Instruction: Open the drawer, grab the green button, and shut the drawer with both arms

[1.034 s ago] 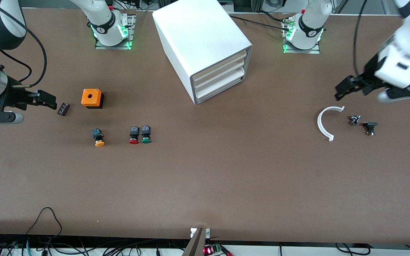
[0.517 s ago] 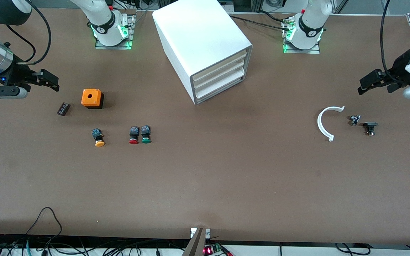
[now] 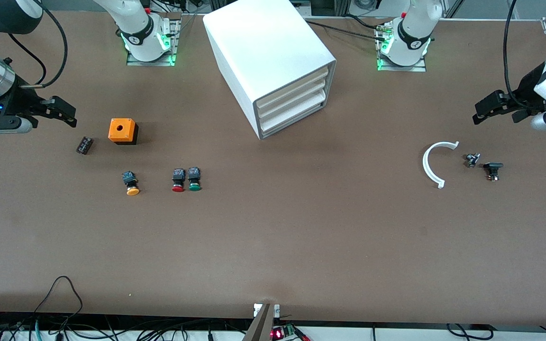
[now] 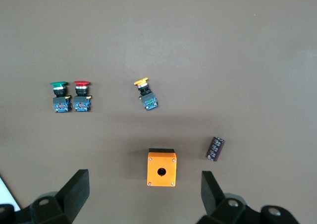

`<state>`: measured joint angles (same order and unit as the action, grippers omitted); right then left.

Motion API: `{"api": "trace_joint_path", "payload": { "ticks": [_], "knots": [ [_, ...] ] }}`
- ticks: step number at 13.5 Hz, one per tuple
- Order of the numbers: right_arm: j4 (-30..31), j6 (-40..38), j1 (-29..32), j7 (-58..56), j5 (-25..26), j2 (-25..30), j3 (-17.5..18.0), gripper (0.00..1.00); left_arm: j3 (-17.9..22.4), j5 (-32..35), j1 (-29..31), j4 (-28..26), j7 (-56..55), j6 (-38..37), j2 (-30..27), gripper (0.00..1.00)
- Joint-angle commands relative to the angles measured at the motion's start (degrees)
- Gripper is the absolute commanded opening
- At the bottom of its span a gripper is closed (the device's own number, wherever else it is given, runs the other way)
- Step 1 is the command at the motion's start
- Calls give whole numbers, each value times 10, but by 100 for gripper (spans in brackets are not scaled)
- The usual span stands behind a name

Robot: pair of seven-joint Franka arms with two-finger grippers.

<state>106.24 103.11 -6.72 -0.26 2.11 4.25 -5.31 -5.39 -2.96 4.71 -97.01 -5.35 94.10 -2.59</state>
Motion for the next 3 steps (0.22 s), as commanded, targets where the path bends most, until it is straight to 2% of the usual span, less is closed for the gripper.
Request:
{"api": "trace_joint_path", "payload": {
  "ticks": [1, 3],
  "knots": [
    [-17, -18, 1, -1, -1, -5, -1, 100, 2, 5, -1, 22, 10, -16, 10, 100],
    [-17, -19, 1, 0, -1, -5, -1, 100, 2, 6, -2, 22, 10, -16, 10, 100]
  ]
}}
